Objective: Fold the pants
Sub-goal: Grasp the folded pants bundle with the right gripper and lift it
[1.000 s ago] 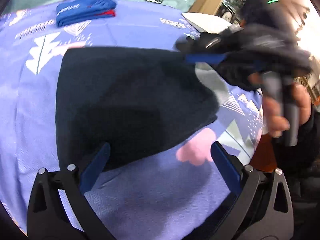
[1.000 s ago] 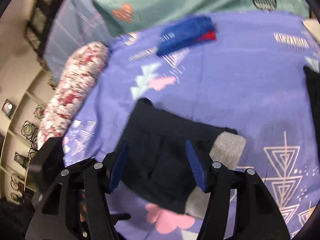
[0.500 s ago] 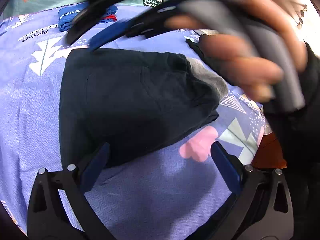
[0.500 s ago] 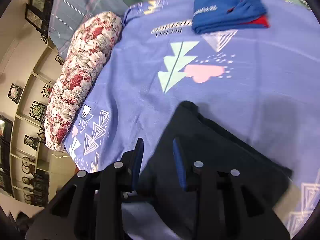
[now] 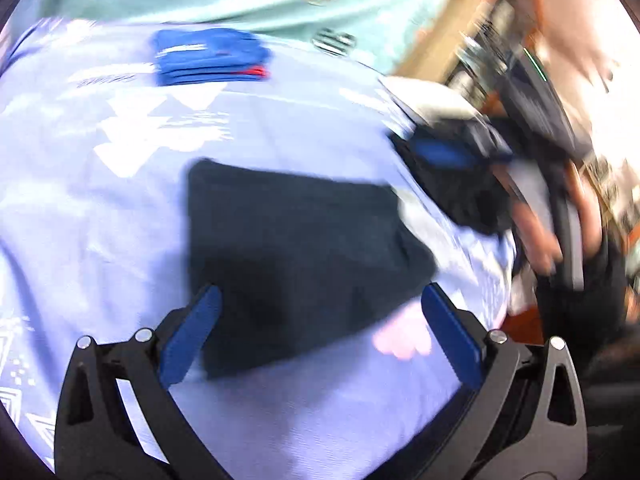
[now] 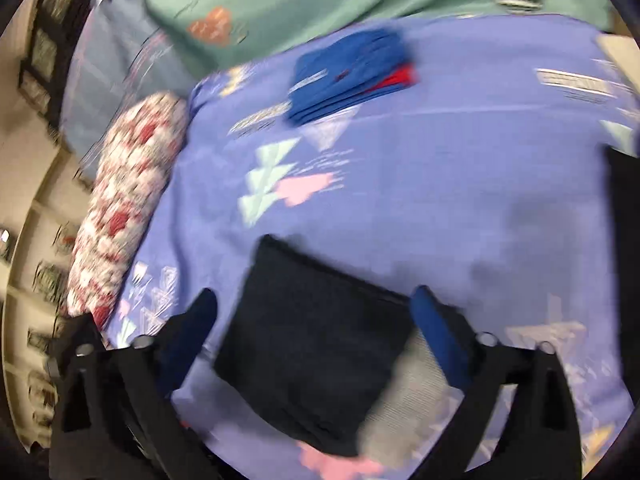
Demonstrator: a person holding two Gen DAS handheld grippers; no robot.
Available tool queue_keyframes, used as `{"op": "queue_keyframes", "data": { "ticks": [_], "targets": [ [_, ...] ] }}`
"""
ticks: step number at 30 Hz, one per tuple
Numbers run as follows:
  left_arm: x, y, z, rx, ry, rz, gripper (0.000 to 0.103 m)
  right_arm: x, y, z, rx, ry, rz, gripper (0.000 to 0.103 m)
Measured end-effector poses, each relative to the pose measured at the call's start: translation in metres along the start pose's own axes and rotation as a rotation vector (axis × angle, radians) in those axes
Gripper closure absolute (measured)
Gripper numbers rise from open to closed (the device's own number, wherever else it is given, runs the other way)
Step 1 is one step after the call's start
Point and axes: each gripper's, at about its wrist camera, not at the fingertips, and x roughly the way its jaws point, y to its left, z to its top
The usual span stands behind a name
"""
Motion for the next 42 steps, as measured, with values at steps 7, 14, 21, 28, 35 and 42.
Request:
{"op": "queue_keyframes", "data": {
  "ticks": [7,14,21,28,35,42],
  "targets": [
    [0.054,0.060,0.027,-0.175,0.180,0.019,0.002,0.035,-0.067,-0.056,0.146,0.154,0.033,0.002],
    [0.094,0.044,0.027,-0.113,0.256,0.018,0.002,0.081,-0.051,-0.060,0.134,0.200,0.113,0.001],
    [0.111,0.036,0.036,-0.078,0.287,0.043,0.002,0.093,-0.025,-0.063,-0.033,0.180,0.086,0.001],
    [0.101,-0.005,0.036,0.002,0.245,0.001,0.011,0.072,-0.015,-0.063,-0.070,0.113,0.082,0.053],
    [0.068,-0.015,0.055,-0.011,0.138,-0.040,0.028,0.041,0.010,-0.042,-0.140,0.014,0.134,0.062],
    [0.044,-0.012,0.087,-0.010,0.041,-0.051,0.029,0.025,0.019,-0.009,-0.152,-0.055,0.180,0.063]
  ]
}}
